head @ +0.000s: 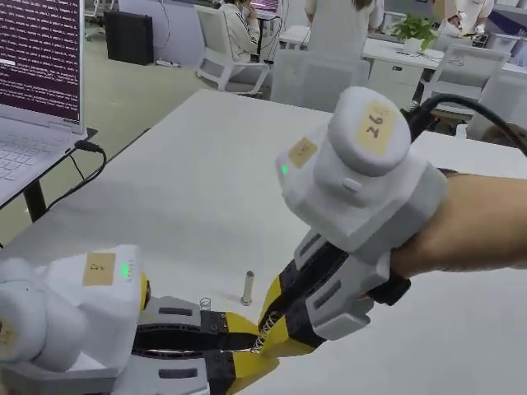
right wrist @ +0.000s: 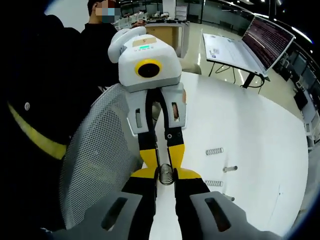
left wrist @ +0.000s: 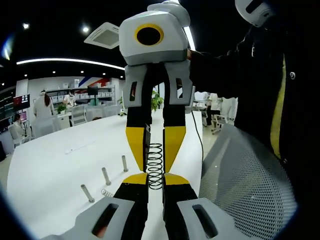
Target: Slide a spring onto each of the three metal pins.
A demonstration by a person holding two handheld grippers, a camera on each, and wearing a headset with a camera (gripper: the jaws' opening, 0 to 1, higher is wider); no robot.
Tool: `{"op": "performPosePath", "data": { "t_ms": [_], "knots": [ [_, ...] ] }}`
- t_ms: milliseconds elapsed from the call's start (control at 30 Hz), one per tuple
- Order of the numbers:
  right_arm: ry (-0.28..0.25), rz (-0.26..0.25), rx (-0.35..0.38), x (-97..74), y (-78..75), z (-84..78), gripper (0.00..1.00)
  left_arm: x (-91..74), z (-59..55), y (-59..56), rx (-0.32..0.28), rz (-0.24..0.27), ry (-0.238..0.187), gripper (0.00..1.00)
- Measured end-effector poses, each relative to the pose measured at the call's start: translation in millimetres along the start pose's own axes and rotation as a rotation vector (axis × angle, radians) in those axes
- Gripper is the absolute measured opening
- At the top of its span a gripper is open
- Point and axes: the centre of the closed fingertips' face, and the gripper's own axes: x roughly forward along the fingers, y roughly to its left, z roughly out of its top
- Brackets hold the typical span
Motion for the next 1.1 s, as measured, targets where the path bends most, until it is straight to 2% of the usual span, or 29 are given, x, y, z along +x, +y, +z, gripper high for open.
{"op": "performPosePath", "data": {
  "t_ms": [367,733,833,967,1100],
  "knots": [
    [0.039,0.013,0.031,0.5,-1.9,-0.9,0.09,-1.5,1.4,1.8,0.003,0.014,-0.003,0.02],
    [0.081,0.012,0.034,-1.4,-5.1,-0.8,0.08,-2.6,2.5,5.5,-0.030,0.022,-0.021,0.04],
    [0.094,0.011,0.026,-1.3,-5.5,-2.0,0.08,-3.1,0.3,8.2,-0.040,0.033,-0.017,0.12],
    [0.105,0.005,0.027,-2.0,-8.4,-5.6,0.08,-3.3,-0.5,8.5,-0.050,0.030,-0.024,0.14],
    [0.121,-0.019,0.032,-5.5,-16.0,-14.2,0.08,-5.2,-3.6,13.6,-0.060,0.047,-0.025,0.18]
  ]
}}
